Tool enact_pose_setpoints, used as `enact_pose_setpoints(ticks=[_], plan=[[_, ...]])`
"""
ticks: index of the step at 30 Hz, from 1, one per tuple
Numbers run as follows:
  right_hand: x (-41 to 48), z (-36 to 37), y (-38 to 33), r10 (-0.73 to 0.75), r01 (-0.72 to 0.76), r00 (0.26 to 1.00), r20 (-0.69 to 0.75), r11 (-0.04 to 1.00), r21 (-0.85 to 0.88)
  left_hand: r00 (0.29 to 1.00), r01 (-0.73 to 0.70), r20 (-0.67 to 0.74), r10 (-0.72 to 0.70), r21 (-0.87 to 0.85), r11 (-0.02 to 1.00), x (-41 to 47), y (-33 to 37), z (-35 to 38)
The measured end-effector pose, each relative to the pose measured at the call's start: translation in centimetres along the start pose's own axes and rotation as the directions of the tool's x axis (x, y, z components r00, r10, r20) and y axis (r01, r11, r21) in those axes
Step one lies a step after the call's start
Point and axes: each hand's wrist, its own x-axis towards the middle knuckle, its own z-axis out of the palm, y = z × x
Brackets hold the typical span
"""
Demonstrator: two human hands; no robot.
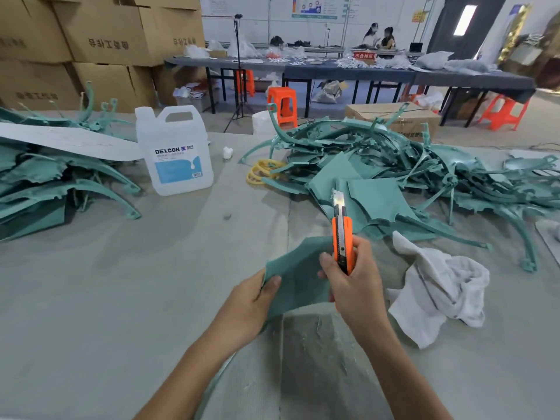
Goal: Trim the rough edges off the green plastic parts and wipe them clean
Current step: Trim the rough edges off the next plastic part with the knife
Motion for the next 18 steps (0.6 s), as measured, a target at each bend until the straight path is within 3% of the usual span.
enact_pose_setpoints(ticks=[3, 6, 12, 18], plan=[[-0.5, -1.0, -0.4, -0.075, 0.076, 0.997, 0.016, 0.992, -0.103, 0.994, 0.036, -0.101, -0.029, 0.068, 0.997, 0.7, 0.0, 1.4], [-1.8, -2.0, -0.7, -0.11, 0.132, 0.984, 0.142, 0.978, -0.159, 0.984, -0.025, -0.172, 0.044, 0.115, 0.993, 0.3, -0.2, 2.7], [-3.5, -3.3, -0.1, -0.081, 0.17, 0.94, 0.331, 0.953, -0.25, 0.972, -0.057, -0.212, 0.099, 0.195, 0.979, 0.2, -0.1, 3.6], [-4.0, -3.9, 0.4, -0.066, 0.204, 0.914, 0.399, 0.927, -0.314, 0.975, 0.049, -0.223, 0.01, 0.255, 0.966, 0.9, 0.3, 3.3]])
